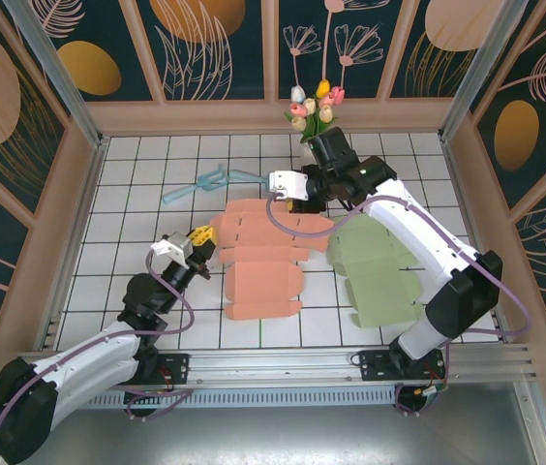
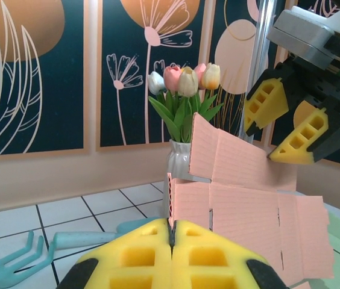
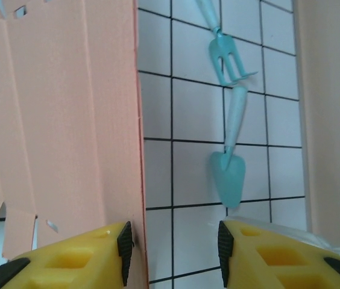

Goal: Fold the paper box

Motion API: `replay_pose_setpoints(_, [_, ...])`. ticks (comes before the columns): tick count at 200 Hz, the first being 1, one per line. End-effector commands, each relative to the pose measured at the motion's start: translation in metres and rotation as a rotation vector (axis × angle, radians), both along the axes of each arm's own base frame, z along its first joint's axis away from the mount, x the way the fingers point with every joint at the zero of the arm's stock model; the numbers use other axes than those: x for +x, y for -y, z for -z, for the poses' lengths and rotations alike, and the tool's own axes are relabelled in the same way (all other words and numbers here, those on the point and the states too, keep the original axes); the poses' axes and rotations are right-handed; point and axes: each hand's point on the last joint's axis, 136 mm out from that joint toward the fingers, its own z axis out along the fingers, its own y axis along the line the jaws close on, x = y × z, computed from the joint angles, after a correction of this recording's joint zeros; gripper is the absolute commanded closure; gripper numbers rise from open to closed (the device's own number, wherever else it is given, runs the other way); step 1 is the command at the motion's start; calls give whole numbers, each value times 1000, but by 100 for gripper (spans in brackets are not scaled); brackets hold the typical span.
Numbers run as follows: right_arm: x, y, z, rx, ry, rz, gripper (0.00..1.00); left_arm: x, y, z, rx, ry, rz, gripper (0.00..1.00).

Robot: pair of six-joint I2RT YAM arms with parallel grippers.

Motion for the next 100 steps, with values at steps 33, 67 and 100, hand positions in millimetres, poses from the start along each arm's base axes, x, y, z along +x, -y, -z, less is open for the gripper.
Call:
replay_pose_setpoints(33, [-19,1,4,-40,-65,-42,55,-7,2,-9,-9,52,24,100])
replay_pose_setpoints(67, [-17,2,19,-74,-97,-23,54,-8,1,-9,-12,53,25,100])
replay_pose_setpoints(100, [-16,-2,21,-67,-123,-9,55,-8,2,-9,-14,50,31,100])
